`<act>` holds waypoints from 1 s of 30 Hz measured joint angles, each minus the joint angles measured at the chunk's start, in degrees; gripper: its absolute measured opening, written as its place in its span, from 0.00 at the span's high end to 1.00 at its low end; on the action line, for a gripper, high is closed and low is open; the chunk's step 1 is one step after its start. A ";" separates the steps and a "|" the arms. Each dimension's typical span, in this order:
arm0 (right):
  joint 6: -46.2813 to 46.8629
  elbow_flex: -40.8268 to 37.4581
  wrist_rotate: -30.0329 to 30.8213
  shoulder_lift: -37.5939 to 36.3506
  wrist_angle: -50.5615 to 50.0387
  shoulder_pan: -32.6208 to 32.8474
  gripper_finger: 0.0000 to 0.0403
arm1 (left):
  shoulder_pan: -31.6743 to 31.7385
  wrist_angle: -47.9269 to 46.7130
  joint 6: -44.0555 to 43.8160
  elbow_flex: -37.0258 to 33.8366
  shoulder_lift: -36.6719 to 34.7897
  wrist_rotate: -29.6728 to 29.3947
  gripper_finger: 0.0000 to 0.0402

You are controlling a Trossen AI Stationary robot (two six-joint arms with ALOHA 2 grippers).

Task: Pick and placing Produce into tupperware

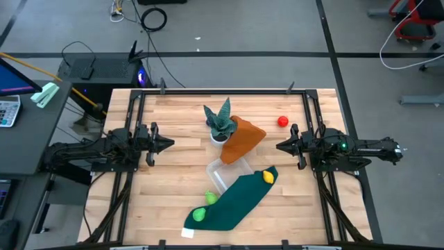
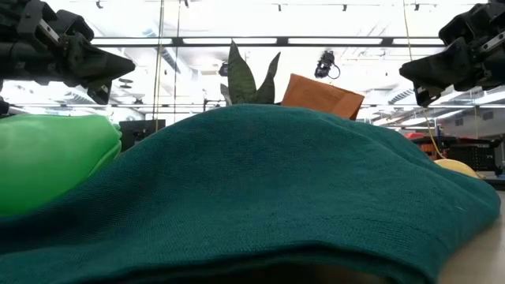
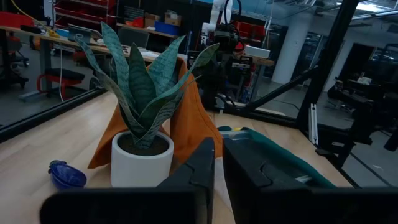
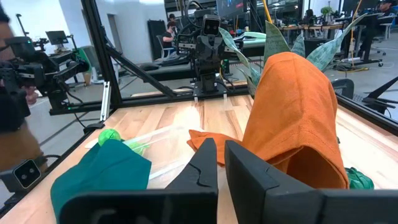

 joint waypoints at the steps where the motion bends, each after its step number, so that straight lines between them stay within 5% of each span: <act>1: -0.01 0.01 0.00 0.00 -0.01 0.00 1.00 | 0.00 0.00 0.00 0.00 -0.02 0.00 0.91; 30: -0.01 0.01 0.00 0.01 0.00 -0.01 1.00 | 0.01 0.00 -0.07 0.01 -0.01 0.00 0.94</act>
